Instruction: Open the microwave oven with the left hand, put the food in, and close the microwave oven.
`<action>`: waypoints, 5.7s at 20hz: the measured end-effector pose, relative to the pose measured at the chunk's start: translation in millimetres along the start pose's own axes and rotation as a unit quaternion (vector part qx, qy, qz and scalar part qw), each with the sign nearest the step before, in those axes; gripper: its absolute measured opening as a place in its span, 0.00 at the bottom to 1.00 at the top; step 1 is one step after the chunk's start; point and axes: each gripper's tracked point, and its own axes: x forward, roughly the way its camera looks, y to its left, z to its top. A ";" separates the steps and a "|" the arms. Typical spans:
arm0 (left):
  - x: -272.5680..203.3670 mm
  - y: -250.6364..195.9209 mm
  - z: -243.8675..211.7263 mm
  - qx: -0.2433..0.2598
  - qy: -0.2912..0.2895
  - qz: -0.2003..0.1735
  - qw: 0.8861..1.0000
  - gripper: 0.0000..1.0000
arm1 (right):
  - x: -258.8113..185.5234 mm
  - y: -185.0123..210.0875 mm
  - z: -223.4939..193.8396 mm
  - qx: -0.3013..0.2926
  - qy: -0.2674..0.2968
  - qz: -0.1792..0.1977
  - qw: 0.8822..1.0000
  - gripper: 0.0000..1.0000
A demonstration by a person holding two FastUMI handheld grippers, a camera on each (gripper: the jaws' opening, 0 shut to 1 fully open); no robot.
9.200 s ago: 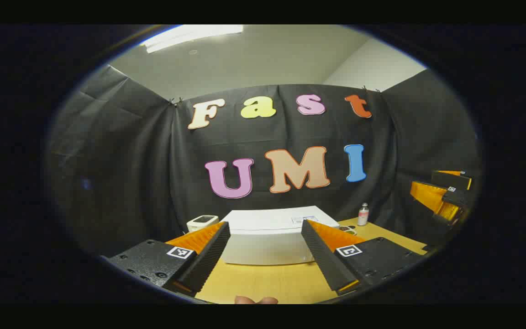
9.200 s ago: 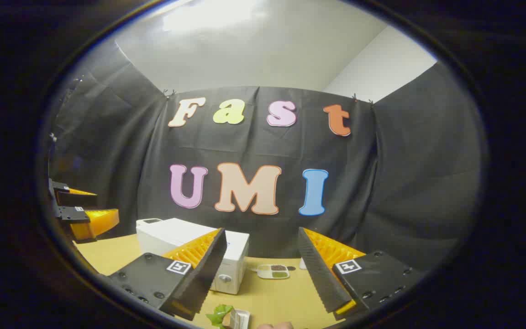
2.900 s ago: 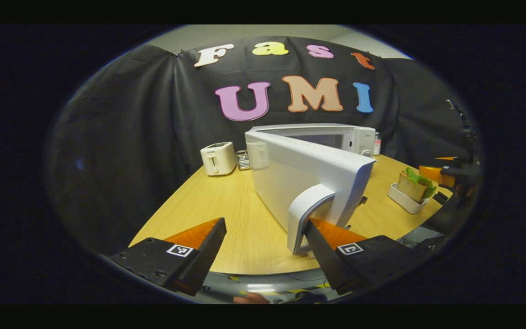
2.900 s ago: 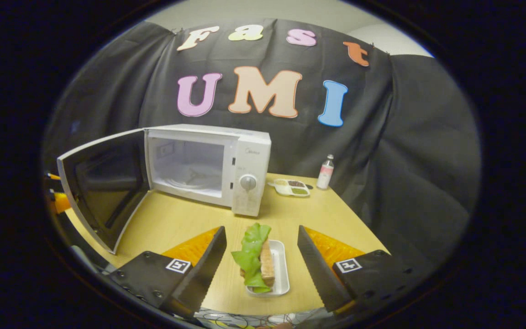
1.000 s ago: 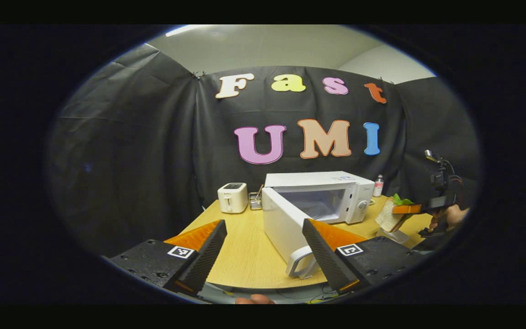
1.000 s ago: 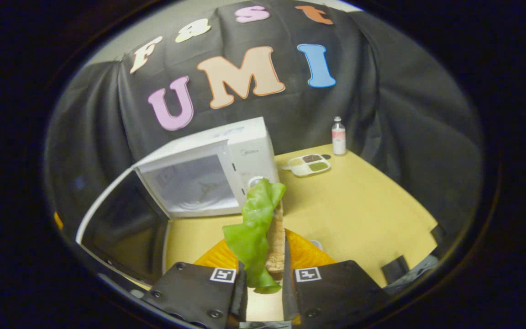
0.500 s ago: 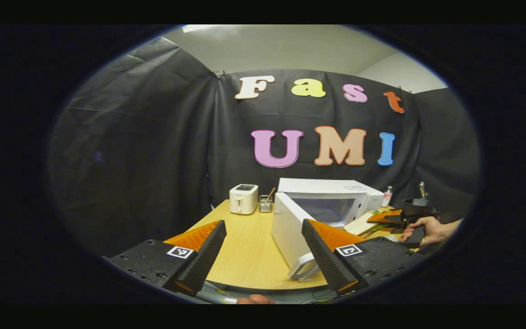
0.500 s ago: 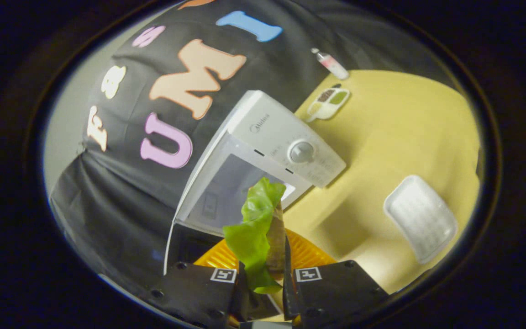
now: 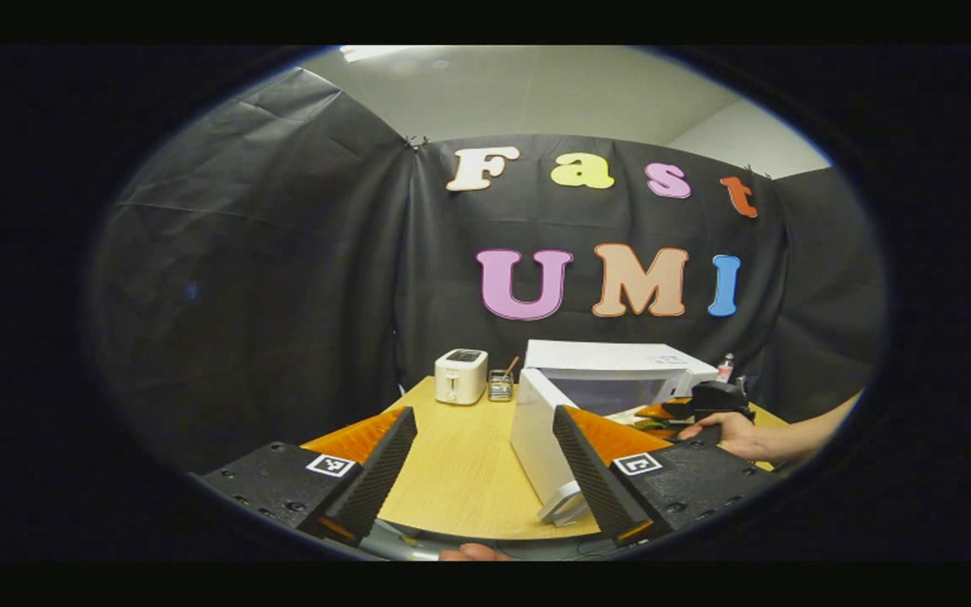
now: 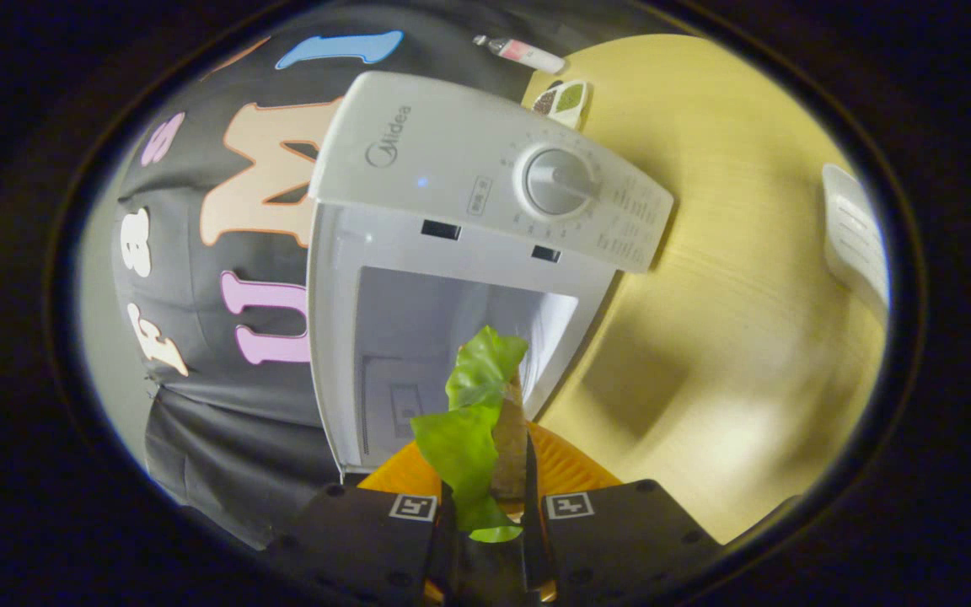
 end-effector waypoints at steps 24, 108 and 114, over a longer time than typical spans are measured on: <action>37.7 31.1 -30.6 -0.004 0.068 0.021 0.997 0.94 | 132.3 43.8 -11.5 -0.135 -0.143 0.024 0.980 0.31; 157.9 -274.2 -155.3 0.126 0.107 -0.162 0.973 0.00 | -314.5 85.3 230.8 -0.595 -0.322 -0.013 0.736 0.92; 182.4 -295.4 -152.0 0.129 0.097 -0.164 0.973 0.00 | -304.6 88.8 240.3 -0.603 -0.313 -0.011 0.734 0.92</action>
